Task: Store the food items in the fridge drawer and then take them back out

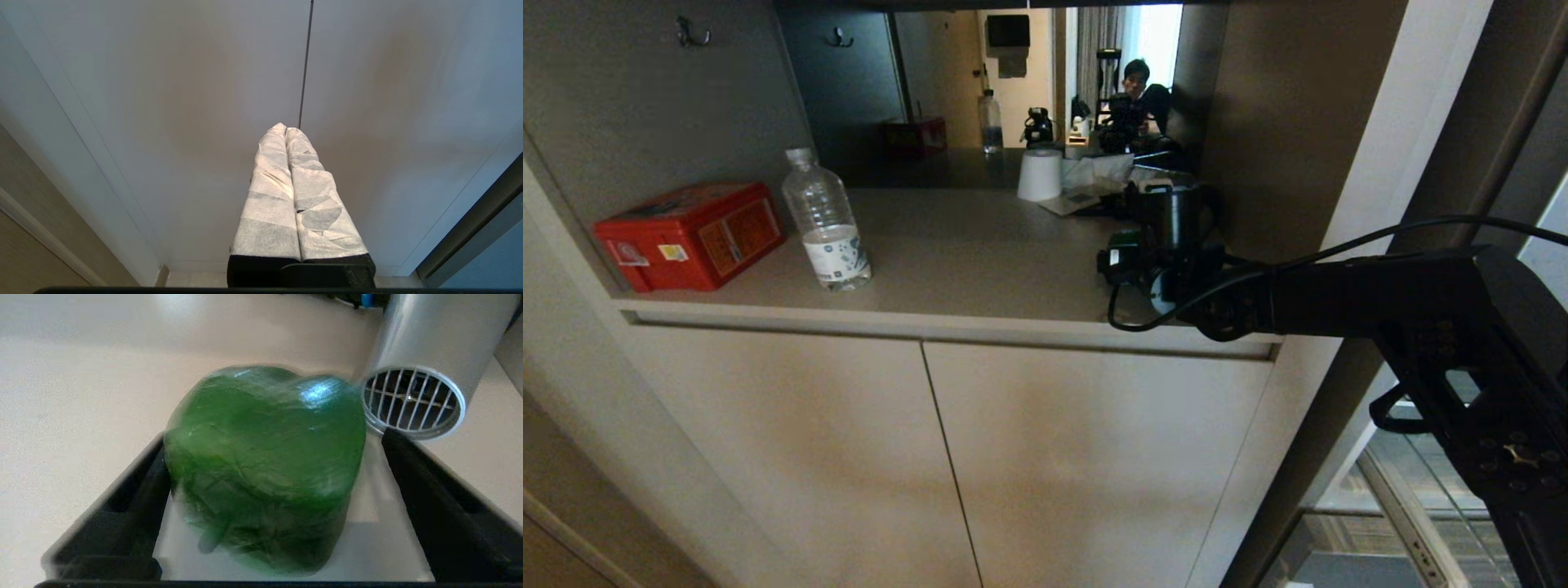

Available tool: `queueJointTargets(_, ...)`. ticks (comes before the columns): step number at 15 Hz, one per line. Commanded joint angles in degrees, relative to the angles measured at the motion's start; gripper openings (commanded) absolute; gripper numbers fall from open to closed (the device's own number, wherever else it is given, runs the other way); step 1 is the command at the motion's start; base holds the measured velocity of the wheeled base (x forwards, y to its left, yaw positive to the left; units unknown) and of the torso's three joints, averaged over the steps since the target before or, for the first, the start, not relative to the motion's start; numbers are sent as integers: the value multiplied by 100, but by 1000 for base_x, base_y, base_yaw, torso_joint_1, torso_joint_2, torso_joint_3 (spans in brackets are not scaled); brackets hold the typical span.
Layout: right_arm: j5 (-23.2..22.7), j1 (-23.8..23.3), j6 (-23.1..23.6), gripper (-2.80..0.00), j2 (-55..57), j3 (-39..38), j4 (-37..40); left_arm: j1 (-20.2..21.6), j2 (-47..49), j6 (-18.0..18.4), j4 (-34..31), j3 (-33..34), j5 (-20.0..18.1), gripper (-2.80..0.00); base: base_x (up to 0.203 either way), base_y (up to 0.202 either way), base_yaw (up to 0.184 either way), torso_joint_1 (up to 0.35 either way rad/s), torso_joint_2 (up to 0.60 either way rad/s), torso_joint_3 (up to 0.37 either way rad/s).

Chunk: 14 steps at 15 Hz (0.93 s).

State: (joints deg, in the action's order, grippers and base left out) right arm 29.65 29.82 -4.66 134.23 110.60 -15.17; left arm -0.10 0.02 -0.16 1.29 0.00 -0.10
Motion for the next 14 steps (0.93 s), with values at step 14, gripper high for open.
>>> queueJointTargets(14,-172,480,-124,-280,-3857,-3862,89,1,-2,-2,3,62,1,-280,0,0,0,0,0,0)
